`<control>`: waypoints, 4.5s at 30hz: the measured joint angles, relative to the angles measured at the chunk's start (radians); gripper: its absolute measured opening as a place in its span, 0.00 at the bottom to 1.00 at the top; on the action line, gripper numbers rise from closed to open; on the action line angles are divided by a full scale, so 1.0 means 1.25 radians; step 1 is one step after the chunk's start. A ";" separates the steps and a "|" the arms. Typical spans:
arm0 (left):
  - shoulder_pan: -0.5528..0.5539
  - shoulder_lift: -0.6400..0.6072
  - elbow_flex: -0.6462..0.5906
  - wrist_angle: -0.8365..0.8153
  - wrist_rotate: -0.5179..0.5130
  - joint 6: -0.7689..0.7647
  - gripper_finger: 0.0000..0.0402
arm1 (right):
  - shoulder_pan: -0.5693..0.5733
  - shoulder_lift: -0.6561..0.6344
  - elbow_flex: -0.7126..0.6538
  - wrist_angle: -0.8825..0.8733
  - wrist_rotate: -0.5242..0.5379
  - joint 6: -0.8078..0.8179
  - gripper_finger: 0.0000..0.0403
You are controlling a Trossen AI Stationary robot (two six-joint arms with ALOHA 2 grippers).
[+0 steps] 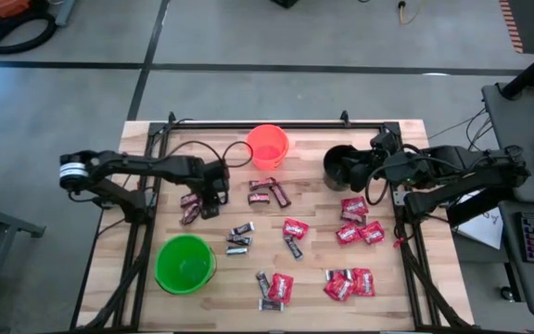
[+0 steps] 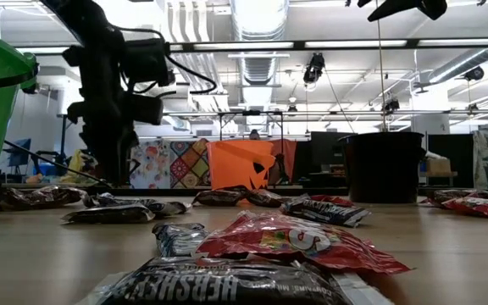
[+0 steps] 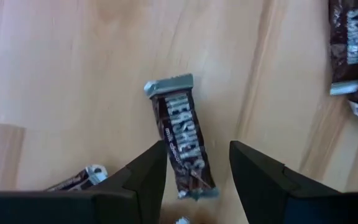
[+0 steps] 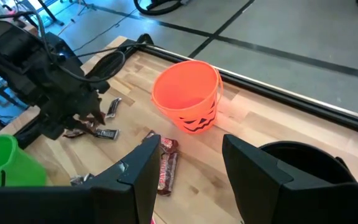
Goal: Sort candy
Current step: Put the black chocolate into the green bucket, then put the brown chocolate into the black bucket
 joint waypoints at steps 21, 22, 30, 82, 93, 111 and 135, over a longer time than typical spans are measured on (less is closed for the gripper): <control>0.002 0.106 -0.011 0.042 -0.002 -0.025 0.19 | 0.000 0.000 0.000 -0.006 0.000 -0.001 0.41; 0.002 0.101 -0.011 0.042 -0.001 -0.025 0.18 | 0.000 0.000 0.000 -0.006 0.000 -0.001 0.41; 0.001 0.080 -0.010 0.047 0.004 -0.045 0.09 | 0.000 0.000 0.000 -0.027 -0.001 -0.002 0.41; -0.701 -0.117 0.475 -0.528 0.045 -0.488 0.09 | 0.011 0.000 0.000 -0.040 -0.362 0.041 0.41; -0.703 -0.114 0.461 -0.506 -0.016 -0.491 0.11 | 0.042 0.001 0.000 -0.037 -0.361 0.075 0.41; -0.727 -0.116 0.437 -0.487 0.007 -0.495 0.25 | 0.042 0.001 0.000 -0.007 -0.361 0.078 0.41; -0.540 -0.366 0.403 -0.150 -0.405 -0.470 0.21 | -0.060 0.376 0.216 0.005 -0.386 0.006 0.32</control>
